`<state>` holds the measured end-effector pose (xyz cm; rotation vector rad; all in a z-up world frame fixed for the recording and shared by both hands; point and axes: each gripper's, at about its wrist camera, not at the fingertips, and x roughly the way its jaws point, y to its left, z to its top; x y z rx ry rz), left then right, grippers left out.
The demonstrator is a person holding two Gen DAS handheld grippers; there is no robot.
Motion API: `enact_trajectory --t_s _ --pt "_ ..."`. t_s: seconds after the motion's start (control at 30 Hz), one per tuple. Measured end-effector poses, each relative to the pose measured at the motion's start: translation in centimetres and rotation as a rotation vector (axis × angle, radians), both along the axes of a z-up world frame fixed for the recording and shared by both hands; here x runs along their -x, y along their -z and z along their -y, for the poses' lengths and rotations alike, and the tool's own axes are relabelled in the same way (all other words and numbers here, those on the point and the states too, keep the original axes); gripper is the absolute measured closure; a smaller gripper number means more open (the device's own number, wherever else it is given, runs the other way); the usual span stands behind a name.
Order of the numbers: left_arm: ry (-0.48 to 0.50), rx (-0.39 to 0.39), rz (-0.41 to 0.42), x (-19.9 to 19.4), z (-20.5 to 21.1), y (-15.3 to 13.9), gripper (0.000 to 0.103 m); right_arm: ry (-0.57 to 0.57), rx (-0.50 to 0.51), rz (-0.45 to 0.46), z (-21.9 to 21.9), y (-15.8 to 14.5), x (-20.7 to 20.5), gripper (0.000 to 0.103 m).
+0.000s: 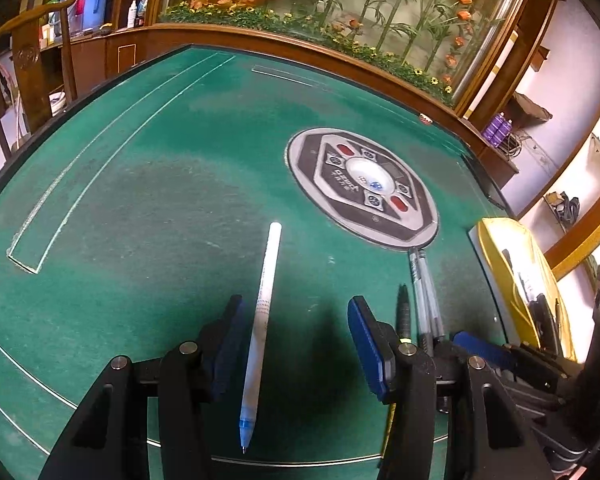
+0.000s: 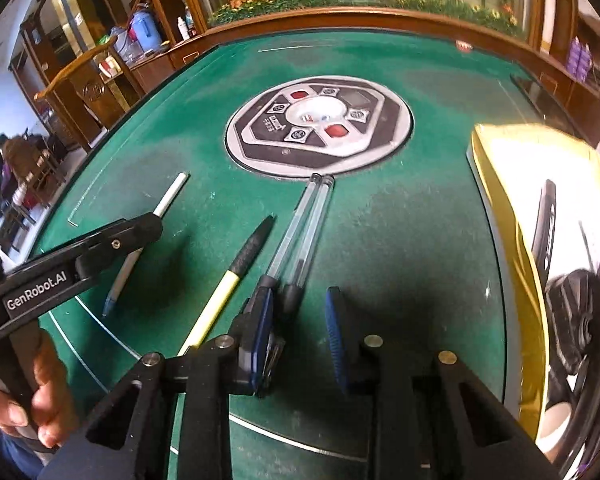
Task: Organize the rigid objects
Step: 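Grasp a clear pen with the right tool while the left grasps the white pen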
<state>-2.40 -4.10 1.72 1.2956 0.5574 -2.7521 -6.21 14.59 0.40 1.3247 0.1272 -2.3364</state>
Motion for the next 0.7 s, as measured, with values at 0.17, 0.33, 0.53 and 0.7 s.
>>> enact_trajectory --t_s 0.17,0.33,0.53,0.7 --pt "0.003 0.014 -0.026 -0.5 0.7 -0.4 0.047 0.013 -0.068 -0.037 -0.2 0.4 0.5 0.094" --pt "-0.010 0.031 -0.033 -0.6 1.9 -0.4 0.047 0.047 -0.016 -0.031 -1.7 0.5 0.6 0.094" --pt "0.014 0.065 0.020 0.2 1.7 0.5 0.048 0.057 0.023 -0.046 -2.2 0.6 0.3 0.094" --pt "0.048 0.145 0.045 0.8 0.1 1.0 0.069 0.054 0.055 -0.044 -2.7 0.6 0.2 0.094"
